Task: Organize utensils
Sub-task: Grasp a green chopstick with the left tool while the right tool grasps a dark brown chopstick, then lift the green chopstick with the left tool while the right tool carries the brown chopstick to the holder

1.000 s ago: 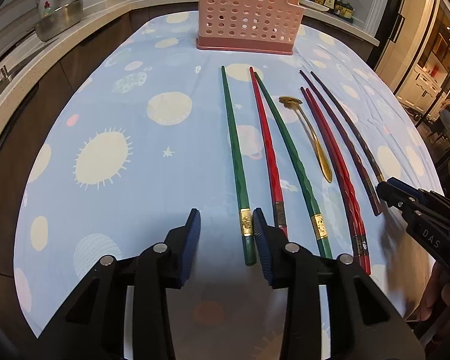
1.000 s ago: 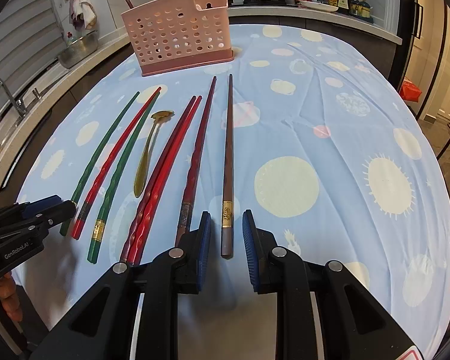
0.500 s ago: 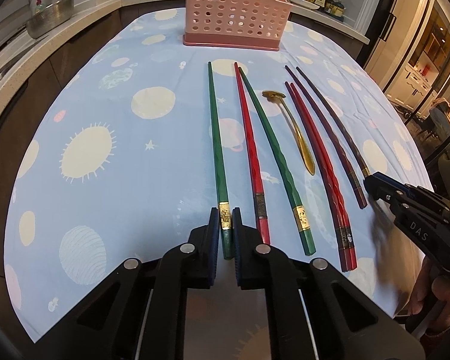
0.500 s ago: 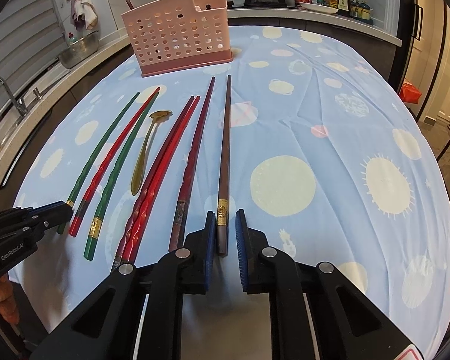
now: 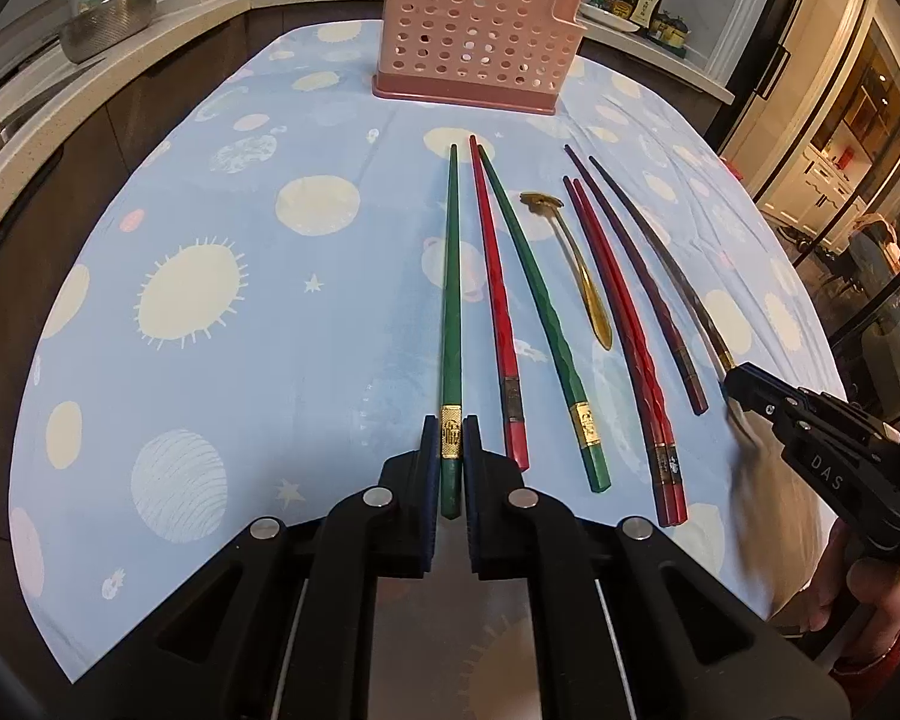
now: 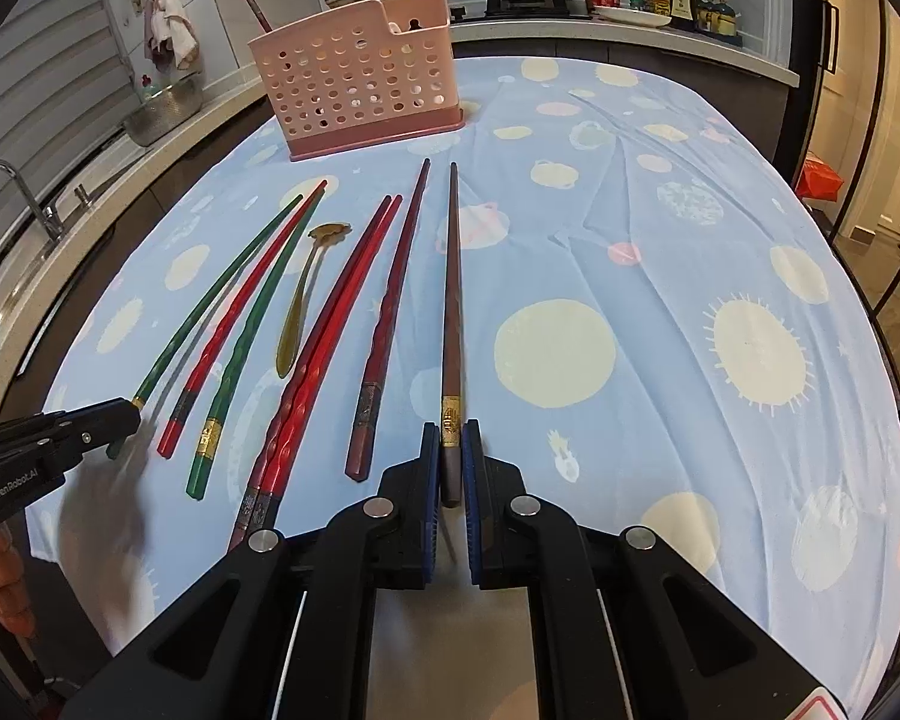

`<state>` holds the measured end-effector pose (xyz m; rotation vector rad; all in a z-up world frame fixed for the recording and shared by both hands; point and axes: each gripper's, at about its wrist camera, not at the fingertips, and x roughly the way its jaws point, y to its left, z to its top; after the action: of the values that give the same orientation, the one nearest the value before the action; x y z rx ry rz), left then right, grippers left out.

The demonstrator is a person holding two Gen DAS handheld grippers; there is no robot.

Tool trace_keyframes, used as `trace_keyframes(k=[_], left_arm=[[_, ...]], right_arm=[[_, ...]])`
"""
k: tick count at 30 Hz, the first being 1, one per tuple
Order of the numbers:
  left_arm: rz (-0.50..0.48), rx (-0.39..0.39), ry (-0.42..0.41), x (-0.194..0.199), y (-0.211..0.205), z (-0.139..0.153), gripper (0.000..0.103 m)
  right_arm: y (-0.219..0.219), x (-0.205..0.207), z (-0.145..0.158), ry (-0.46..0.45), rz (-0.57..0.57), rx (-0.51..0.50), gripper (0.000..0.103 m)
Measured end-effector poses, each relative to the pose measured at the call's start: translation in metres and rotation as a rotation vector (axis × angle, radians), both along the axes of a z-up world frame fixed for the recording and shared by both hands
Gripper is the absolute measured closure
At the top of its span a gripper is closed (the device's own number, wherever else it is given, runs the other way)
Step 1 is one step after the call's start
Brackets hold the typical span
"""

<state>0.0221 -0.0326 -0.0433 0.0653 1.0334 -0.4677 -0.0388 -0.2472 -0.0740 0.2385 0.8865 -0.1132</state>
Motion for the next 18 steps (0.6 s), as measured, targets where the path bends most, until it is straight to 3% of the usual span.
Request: trace_keyframes(k=[8, 18], left_arm=[[0.017, -0.040, -0.062, -0.002, 0.012, 0.032, 0.096], [0.040, -0.109, -0.183, 0.014, 0.021, 0.086, 0.096]], right_arm=[[-0.006, -0.014, 0.035, -0.088, -0.015, 0.015, 0.096], [-0.024, -0.010, 0.108, -0.276, -0.022, 0.001, 0.096]])
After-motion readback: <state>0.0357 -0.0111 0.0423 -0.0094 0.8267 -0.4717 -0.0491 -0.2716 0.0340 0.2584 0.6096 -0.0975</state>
